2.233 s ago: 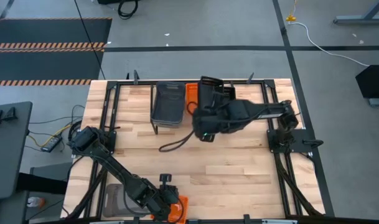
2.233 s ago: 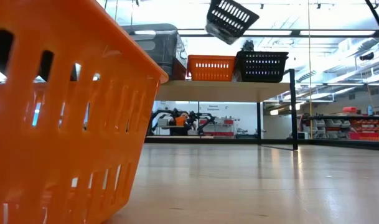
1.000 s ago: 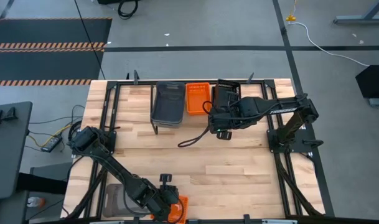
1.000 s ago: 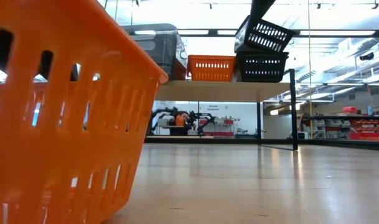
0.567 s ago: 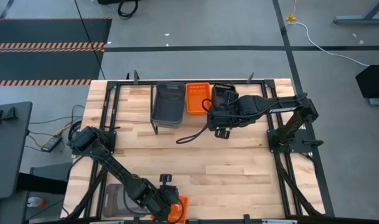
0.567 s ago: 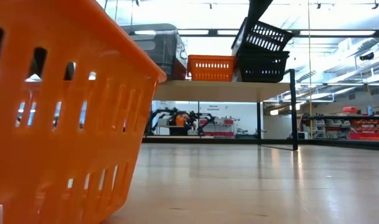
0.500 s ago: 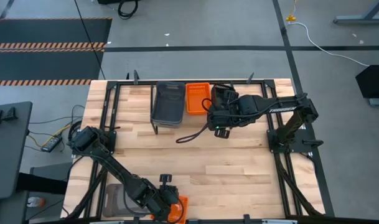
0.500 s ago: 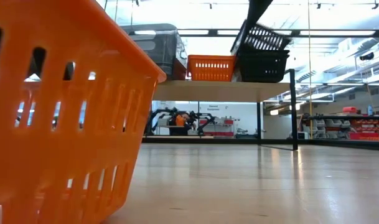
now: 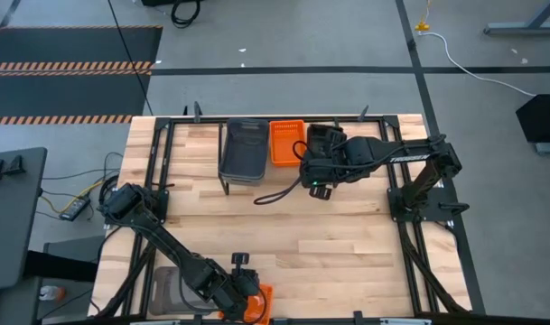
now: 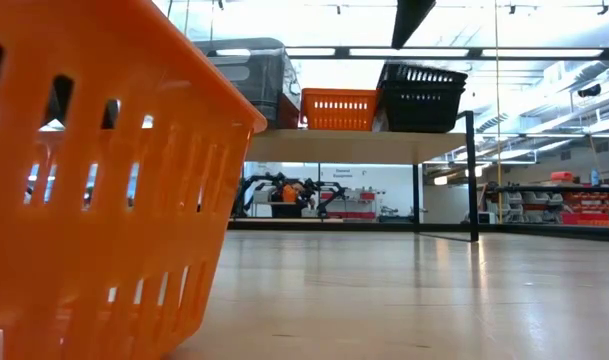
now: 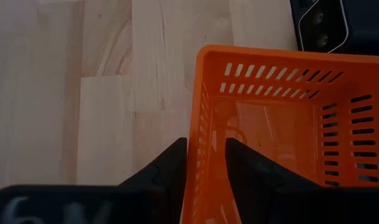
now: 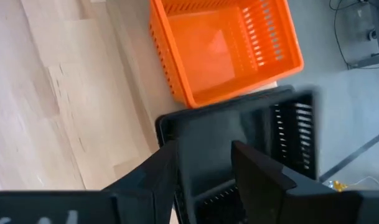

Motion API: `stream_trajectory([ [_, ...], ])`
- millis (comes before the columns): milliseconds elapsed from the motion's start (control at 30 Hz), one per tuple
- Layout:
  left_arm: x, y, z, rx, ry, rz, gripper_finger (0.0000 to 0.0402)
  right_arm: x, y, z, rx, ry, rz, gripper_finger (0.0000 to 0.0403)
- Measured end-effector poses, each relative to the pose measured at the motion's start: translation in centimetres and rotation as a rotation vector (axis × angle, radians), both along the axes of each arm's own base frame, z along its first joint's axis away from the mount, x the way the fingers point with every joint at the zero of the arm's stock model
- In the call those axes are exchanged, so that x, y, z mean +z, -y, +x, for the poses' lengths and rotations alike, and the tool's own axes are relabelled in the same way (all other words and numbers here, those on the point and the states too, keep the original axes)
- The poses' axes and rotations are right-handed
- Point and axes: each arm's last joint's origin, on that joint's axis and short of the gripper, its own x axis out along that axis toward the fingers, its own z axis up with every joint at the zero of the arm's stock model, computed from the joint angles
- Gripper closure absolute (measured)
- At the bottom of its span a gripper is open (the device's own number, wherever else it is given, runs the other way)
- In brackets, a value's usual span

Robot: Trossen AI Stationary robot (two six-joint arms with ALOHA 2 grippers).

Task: Stack baskets on shelf by color
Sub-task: Stack the orange bin on the stacked orange bins on the shelf

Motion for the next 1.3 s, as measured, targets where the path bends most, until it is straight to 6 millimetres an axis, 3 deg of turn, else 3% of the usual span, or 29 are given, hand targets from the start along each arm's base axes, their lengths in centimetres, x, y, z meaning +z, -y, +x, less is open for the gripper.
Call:
stream_trajectory([
  [167,0.0,0.0,0.0,0.0,0.0,0.0,0.0285,-0.3,0.0,-0.8,0.009,-0.1,0.018,0.0249],
  [400,0.0,0.0,0.0,-0.003,0.002,0.0,0.0285,0.0,-0.1,-0.8,-0.032,-0.036,0.019,0.0249],
  [533,0.0,0.0,0.0,-0.003,0.005,-0.001,0.0285,0.0,-0.7,-0.2,-0.061,0.049,0.106,0.0249],
  [700,0.1,0.0,0.1,-0.004,0.009,-0.004,0.0285,-2.0,-2.6,1.0,0.014,0.092,0.225,0.025],
  [1033,1.9,0.8,1.1,-0.091,0.11,0.005,0.0285,-9.5,-6.9,1.4,0.106,0.077,0.402,0.025],
  [1300,3.9,1.5,1.8,-0.099,0.208,0.026,0.0285,-9.2,-11.8,0.9,0.238,0.238,0.331,0.0253],
])
